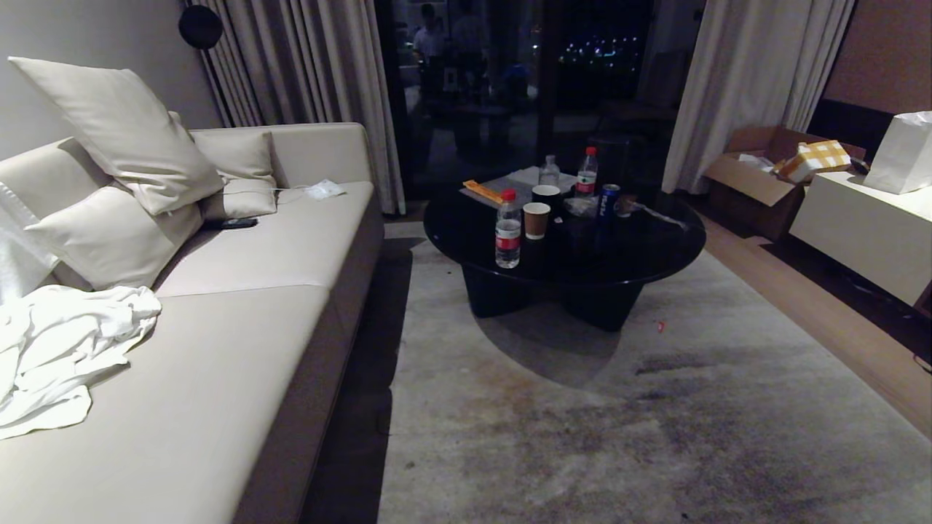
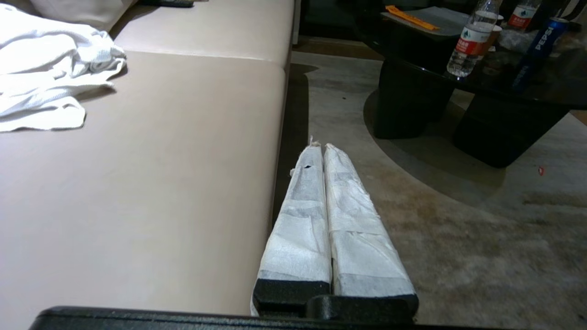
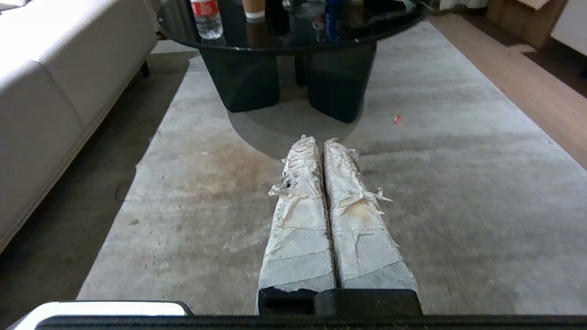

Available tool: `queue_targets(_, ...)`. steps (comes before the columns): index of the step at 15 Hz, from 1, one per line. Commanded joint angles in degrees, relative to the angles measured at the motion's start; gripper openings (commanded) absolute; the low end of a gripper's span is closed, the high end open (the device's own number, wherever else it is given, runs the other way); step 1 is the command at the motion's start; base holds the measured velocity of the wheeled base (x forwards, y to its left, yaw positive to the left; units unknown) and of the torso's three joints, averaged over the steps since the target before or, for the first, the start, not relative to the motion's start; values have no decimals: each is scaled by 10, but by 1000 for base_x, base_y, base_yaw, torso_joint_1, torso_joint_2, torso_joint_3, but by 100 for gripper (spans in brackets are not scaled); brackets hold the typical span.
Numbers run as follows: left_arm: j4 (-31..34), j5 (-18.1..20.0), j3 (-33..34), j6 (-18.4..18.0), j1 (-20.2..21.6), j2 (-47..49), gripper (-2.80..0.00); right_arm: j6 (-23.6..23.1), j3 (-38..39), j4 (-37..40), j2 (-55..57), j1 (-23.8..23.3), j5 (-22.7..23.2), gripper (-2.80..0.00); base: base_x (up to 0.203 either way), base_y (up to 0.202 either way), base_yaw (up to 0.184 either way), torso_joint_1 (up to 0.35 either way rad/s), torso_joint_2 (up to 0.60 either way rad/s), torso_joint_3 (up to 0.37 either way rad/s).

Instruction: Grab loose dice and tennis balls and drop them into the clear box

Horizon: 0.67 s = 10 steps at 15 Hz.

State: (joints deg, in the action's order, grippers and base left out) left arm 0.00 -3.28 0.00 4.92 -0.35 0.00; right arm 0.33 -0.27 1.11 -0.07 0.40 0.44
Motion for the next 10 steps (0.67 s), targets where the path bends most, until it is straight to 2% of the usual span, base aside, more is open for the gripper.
queue_targets(1, 0, -1, 1, 0, 0, 0, -280, 0, 0, 0, 1, 0, 0, -280, -90, 0, -1, -2, 3, -7)
queue_targets(10, 0, -1, 1, 1, 0, 0, -280, -1, 0, -1, 1, 0, 0, -280, -181, 0, -1, 1, 3, 3)
